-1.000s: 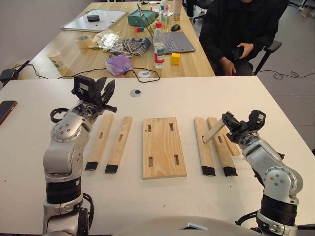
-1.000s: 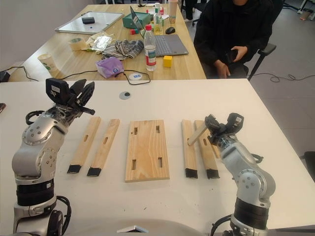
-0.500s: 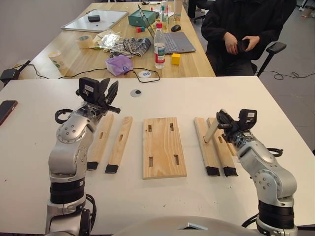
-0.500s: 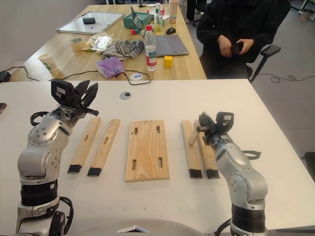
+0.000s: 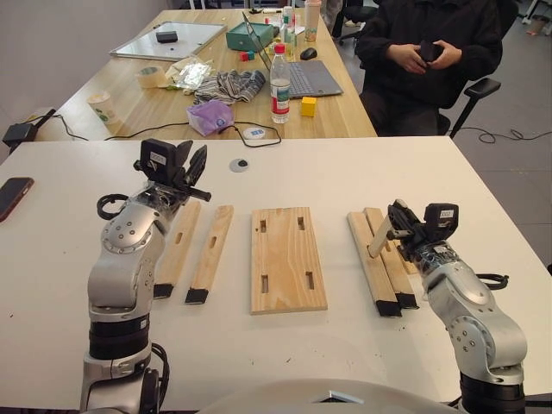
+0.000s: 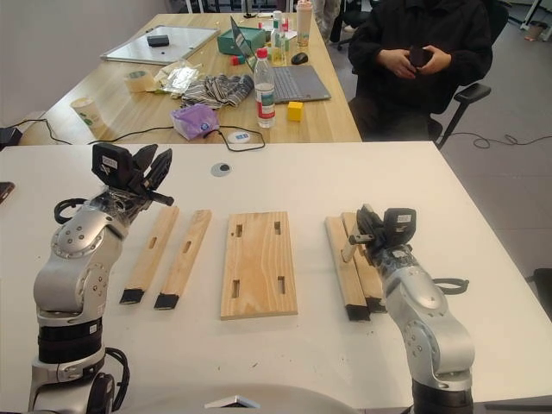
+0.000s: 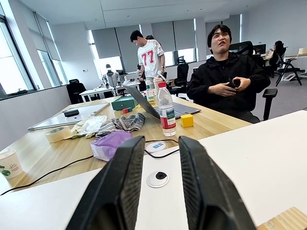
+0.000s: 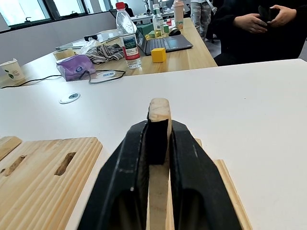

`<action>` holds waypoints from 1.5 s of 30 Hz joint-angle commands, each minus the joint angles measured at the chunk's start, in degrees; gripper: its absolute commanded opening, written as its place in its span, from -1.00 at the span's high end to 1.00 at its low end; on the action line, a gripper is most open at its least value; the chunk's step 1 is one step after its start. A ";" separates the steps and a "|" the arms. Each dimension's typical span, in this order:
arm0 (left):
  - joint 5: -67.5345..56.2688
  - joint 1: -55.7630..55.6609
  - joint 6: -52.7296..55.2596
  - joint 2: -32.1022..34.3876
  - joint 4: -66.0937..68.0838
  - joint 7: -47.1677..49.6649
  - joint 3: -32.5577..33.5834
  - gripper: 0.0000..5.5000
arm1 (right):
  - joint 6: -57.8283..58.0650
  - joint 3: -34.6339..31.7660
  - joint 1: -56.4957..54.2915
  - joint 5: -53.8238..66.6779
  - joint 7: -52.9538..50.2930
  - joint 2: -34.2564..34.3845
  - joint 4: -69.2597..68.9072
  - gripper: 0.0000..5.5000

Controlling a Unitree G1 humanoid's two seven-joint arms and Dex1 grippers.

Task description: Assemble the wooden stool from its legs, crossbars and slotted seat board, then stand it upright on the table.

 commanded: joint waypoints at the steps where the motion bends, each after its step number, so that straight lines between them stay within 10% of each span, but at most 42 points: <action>1: 0.96 0.70 -0.64 -0.82 0.58 1.03 -0.31 0.55 | 7.51 0.36 2.43 -3.54 -3.36 -0.49 3.20 0.85; 33: 2.01 -2.62 -3.02 -0.73 6.08 2.28 1.39 0.55 | -18.91 -2.43 16.36 -6.42 9.48 3.27 6.05 0.85; 40: 2.62 -2.81 -4.11 -1.41 6.98 2.99 1.41 0.55 | -19.56 -3.87 14.45 -7.21 11.93 1.83 7.52 0.34; 45: 2.99 -2.79 -5.02 -2.07 7.45 3.73 1.39 0.55 | -19.01 -5.36 13.90 -6.60 17.39 -2.49 6.39 0.34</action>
